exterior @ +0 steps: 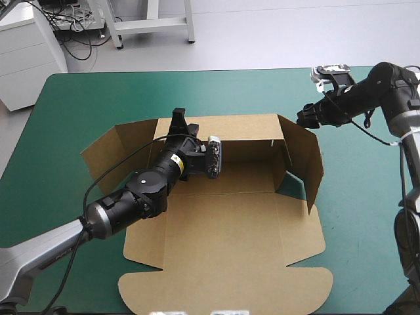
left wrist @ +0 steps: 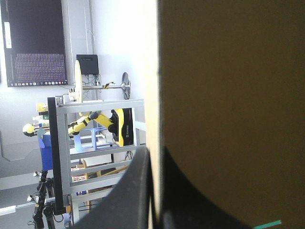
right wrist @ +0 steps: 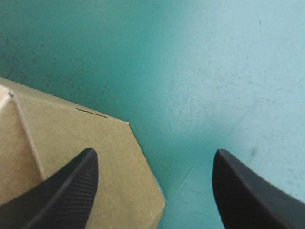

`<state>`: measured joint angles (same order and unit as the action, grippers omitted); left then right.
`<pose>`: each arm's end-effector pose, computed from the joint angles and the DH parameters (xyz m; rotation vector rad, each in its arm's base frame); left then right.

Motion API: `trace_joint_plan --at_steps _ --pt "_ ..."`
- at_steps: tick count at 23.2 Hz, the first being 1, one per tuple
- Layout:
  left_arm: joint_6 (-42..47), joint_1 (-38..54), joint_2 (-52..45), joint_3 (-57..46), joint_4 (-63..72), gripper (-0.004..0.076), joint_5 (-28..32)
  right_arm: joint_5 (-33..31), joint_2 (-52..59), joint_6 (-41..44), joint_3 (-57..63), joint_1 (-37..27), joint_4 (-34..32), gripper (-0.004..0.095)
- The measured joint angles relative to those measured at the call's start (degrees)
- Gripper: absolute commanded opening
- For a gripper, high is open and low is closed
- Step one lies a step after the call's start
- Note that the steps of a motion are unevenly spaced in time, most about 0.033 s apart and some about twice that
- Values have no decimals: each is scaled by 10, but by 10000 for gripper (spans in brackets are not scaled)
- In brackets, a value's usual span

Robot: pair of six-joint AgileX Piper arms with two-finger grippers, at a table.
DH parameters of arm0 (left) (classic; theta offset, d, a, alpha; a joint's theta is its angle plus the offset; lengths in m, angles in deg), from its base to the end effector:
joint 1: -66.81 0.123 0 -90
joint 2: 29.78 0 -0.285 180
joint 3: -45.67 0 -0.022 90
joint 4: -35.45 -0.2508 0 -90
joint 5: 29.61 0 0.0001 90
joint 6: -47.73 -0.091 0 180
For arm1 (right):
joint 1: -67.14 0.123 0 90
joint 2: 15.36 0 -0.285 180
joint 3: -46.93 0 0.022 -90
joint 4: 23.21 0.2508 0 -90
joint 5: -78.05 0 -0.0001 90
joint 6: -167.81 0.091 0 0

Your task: Fold the box

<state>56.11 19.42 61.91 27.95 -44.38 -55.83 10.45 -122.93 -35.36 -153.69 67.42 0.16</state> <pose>0.2505 -0.2137 0.3115 1.5578 1.2861 0.7042 0.3738 0.0352 0.3547 -0.4375 2.5640 0.4160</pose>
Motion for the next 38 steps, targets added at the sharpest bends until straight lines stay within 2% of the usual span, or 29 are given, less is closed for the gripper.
trace_joint_plan --at_steps 10,13,15,23,25,26,27,32,38 --pt "4 0 0 0 0 -32 -1 34 55 -88 110 0 33 602" --pt "18 0 0 0 -9 -32 -4 64 93 -168 187 0 66 596" --pt "23 0 0 0 -13 -32 -6 71 118 -226 226 0 87 551" --pt "28 0 0 0 -22 -32 -11 57 160 -378 295 0 152 546" --pt "28 0 0 0 -22 -32 -16 39 160 -399 297 0 165 657" --pt "28 0 1 0 -22 -32 -17 36 160 -404 297 0 170 747" --pt "28 0 1 0 -22 -32 -18 35 160 -412 297 0 178 786" --pt "35 0 1 2 -22 -32 -24 53 160 -415 297 4 200 796" --pt "52 0 6 6 -26 -32 -28 115 160 -420 297 53 201 796"
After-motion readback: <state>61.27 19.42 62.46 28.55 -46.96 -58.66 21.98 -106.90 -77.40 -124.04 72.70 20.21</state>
